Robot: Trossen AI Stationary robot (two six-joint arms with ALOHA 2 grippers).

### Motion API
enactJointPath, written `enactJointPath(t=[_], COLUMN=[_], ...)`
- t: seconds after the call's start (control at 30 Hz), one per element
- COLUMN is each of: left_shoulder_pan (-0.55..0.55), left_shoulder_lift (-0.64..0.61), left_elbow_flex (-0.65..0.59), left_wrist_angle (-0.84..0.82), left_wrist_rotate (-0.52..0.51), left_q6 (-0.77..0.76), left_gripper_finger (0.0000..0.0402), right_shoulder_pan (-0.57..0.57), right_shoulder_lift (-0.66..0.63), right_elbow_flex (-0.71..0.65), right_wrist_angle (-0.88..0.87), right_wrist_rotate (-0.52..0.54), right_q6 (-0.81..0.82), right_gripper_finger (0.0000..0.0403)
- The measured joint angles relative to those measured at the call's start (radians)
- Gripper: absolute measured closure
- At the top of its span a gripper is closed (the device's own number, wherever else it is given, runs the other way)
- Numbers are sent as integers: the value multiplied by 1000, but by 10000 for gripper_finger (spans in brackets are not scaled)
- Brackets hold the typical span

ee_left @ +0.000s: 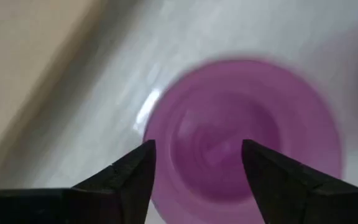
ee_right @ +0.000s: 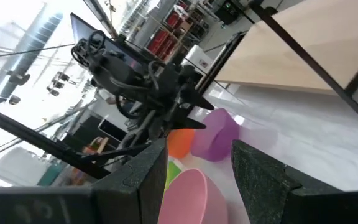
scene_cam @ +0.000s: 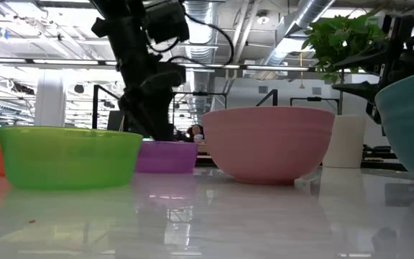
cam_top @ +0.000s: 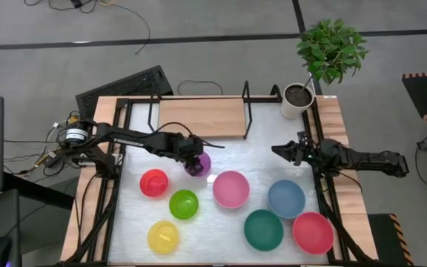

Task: Place and stack bowls onto a shelf
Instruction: Put the purple transparent bowl on the shelf

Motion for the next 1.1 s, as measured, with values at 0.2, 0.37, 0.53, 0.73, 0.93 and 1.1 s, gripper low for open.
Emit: enactJointPath(t=[0.2, 0.37, 0.53, 0.73, 0.93, 1.1], left_shoulder_pan=[-4, -4, -5, -7, -6, 1], left_shoulder_lift=[47, 72, 65, 63, 62, 64], left_elbow_flex=[1, 9, 47, 171, 246, 246], left_wrist_angle=[-79, -74, -92, -170, -296, -349], left_wrist_rotate=[4, 64, 77, 84, -53, -90], left_q6=[-8, -17, -36, -58, -3, -61], left_gripper_finger=[217, 274, 357, 393, 330, 250], right_shoulder_pan=[0, 0, -1, -1, -1, -1], right_shoulder_lift=[23, 32, 37, 38, 38, 38], right_elbow_flex=[0, 0, 0, 0, 0, 0], right_wrist_angle=[3, 5, 8, 9, 10, 10], right_wrist_rotate=[-1, -2, -1, -2, -4, -5], right_q6=[1, 3, 3, 19, 59, 81], right_gripper_finger=[200, 200, 200, 200, 200, 200])
